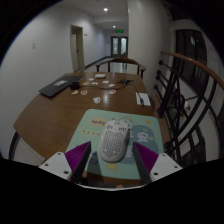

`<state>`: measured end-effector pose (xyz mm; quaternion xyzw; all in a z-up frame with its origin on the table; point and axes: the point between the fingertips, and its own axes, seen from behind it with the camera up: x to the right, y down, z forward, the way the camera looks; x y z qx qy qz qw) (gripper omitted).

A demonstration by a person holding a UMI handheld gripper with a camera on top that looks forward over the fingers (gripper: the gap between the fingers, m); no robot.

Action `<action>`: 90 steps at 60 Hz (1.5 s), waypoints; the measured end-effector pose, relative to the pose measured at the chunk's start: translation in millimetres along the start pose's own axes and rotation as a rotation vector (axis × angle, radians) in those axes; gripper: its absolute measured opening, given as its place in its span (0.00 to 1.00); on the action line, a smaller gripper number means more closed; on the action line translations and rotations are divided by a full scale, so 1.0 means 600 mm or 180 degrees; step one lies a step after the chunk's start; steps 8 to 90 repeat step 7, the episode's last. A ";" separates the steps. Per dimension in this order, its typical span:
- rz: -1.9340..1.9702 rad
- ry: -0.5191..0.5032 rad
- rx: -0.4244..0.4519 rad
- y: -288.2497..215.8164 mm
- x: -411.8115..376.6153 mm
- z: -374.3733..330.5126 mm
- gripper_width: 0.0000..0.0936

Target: Arrange mouse

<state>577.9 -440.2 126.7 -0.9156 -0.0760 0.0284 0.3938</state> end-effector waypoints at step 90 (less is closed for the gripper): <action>0.0073 -0.0029 0.0085 0.014 0.024 -0.053 0.91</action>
